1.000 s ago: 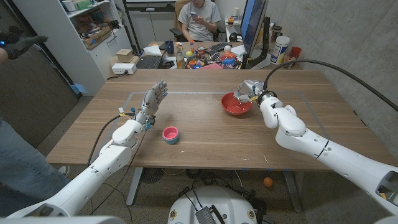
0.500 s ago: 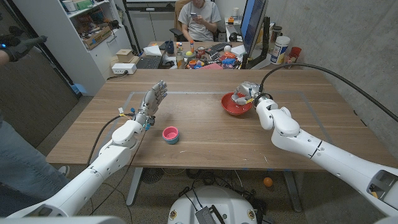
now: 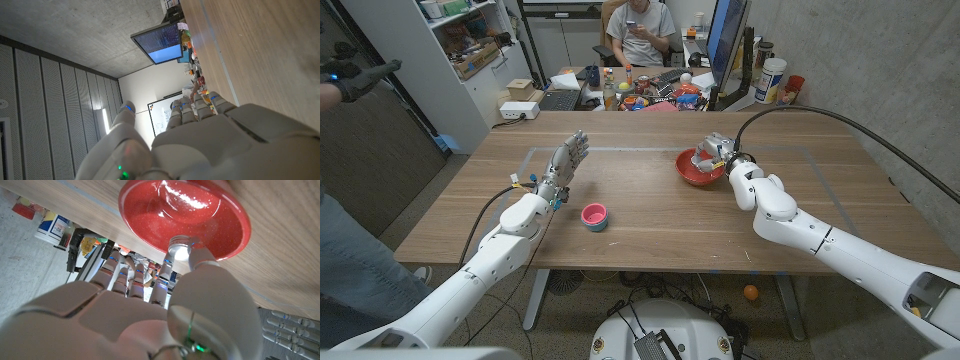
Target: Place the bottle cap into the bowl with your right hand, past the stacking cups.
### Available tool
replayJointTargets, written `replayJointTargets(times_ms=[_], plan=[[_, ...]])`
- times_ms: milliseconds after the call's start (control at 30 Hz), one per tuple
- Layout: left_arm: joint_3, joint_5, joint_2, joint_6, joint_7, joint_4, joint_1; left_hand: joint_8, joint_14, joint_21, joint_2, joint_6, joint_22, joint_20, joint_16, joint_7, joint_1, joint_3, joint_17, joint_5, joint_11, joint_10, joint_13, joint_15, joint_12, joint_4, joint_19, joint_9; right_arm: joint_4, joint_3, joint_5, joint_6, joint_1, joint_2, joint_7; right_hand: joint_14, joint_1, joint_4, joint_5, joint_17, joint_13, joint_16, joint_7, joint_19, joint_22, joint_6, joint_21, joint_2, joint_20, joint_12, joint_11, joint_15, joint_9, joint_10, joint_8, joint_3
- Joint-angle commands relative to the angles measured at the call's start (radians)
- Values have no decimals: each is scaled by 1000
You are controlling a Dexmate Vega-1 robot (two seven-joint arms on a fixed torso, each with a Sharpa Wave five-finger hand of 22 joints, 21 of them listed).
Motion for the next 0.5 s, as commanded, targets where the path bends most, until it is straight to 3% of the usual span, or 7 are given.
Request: replayJointTargets(times_ms=[33,67,100,333,500], plan=[[-3,0,3,4,12,-6,8,8,-7,6,2,8,3,-1,6,-3,11,4,2,2,-2,1,4,3,5,-3,-2,5,48,-20,5,-8,26,16,22,-29,7,-7,4,-1,2,0,-24,-20,5,36,-7,-12,18,0,2,10,-4,-7,4,7],[-3,1,3,4,13,-6,8,8,-7,6,2,8,3,-1,6,-3,12,4,2,2,-2,1,4,3,5,-3,-2,5,52,-22,7,-10,29,17,29,-32,8,-7,4,-1,2,0,-25,-23,5,37,-7,-13,21,0,3,11,-5,-6,4,7],[-4,1,3,5,14,-7,9,8,-7,6,2,8,3,-1,6,-3,12,4,2,2,-1,1,4,3,5,-3,-2,5,56,-24,7,-14,33,19,33,-40,11,-9,5,-1,-3,6,-24,-35,5,41,-4,-17,26,-14,10,11,-10,-60,0,10],[-4,1,2,4,18,-8,11,8,-8,6,2,8,3,-1,6,-3,12,4,2,2,0,1,4,3,5,-3,-3,5,80,-33,14,-21,40,23,25,-68,14,-10,6,-2,-7,4,-9,-51,5,88,-3,-26,34,-9,26,22,-18,-74,11,13],[-3,2,0,5,19,-6,10,8,-7,6,1,8,3,-1,7,-3,12,3,2,2,-3,0,4,4,4,-3,-3,5,90,-37,21,-31,43,25,22,-116,16,-10,8,-3,-12,0,-8,-96,5,118,-9,-34,38,-11,23,17,-29,-102,13,17]])
